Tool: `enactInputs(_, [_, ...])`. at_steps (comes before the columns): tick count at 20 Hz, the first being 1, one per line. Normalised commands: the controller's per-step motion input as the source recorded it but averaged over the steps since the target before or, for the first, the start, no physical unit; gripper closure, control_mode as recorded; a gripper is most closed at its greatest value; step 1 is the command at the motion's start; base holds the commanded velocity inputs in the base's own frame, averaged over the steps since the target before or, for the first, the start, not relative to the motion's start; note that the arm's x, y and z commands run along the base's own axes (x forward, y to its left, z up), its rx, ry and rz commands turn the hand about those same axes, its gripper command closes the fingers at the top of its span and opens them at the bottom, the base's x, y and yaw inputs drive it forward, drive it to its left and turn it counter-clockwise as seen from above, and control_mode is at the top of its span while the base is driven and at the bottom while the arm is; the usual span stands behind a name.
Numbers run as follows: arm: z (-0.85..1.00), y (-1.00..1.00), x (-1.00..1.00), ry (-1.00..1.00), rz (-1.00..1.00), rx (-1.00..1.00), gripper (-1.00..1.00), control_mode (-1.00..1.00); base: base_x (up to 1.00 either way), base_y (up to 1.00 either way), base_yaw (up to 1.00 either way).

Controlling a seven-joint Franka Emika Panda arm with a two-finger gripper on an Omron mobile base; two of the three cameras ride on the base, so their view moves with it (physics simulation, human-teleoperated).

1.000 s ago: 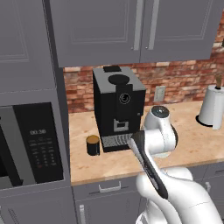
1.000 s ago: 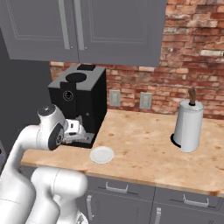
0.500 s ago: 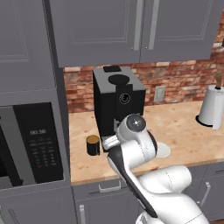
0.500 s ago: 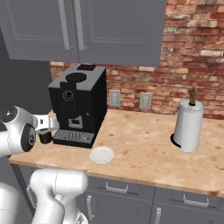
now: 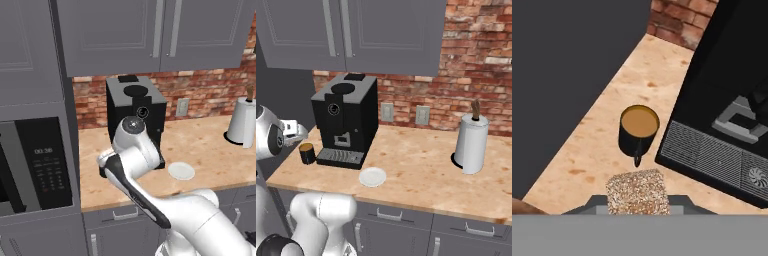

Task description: Take a sugar cube from the saucer and place it inside the coffee. Then, grab milk from the fridge and place it next to the coffee on the counter to sweeten the coffee.

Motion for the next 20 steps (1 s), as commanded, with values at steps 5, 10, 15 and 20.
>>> enactInputs(5, [-0.29, 0.09, 0.20, 0.10, 0.00, -0.04, 1.00, -1.00, 0.00, 0.00, 0.00])
enactInputs(10, [-0.37, 0.17, 0.31, 0.17, 0.00, 0.00, 1.00, -1.00, 0.00, 0.00, 0.00])
enactInputs(15, [-0.28, 0.21, 0.28, 0.10, 0.00, 0.00, 1.00, -1.00, 0.00, 0.00, 0.00])
enactInputs(20, [-0.33, 0.18, 0.25, 0.02, 0.00, 0.00, 1.00, -1.00, 0.00, 0.00, 0.00])
